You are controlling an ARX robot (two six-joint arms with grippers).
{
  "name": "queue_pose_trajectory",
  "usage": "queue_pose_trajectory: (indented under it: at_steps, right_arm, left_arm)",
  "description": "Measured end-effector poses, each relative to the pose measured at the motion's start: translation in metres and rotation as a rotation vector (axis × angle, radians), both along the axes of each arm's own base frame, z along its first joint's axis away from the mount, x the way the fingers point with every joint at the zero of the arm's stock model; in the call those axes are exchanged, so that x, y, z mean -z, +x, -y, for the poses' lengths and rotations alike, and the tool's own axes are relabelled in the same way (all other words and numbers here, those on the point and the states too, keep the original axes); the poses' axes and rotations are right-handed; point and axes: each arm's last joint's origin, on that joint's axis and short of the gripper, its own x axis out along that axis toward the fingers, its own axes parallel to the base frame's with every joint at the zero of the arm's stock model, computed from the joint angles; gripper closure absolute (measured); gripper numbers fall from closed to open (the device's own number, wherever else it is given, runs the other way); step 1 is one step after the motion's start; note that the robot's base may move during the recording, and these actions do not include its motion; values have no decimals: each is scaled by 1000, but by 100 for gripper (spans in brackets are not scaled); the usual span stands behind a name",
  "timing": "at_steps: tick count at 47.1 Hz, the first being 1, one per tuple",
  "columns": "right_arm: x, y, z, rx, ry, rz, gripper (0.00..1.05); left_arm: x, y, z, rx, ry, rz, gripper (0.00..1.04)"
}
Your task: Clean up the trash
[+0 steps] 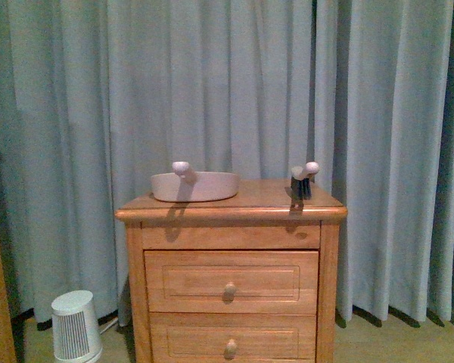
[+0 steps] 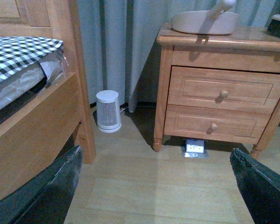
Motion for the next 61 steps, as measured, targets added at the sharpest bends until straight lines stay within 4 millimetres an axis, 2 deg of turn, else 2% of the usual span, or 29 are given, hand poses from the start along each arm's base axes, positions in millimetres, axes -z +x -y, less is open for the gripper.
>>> queue_pose_trajectory:
  at_steps: [61]
  right_arm:
    - [0, 0, 0, 0, 0, -1, 7]
  left_arm:
    - [0, 0, 0, 0, 0, 0, 8]
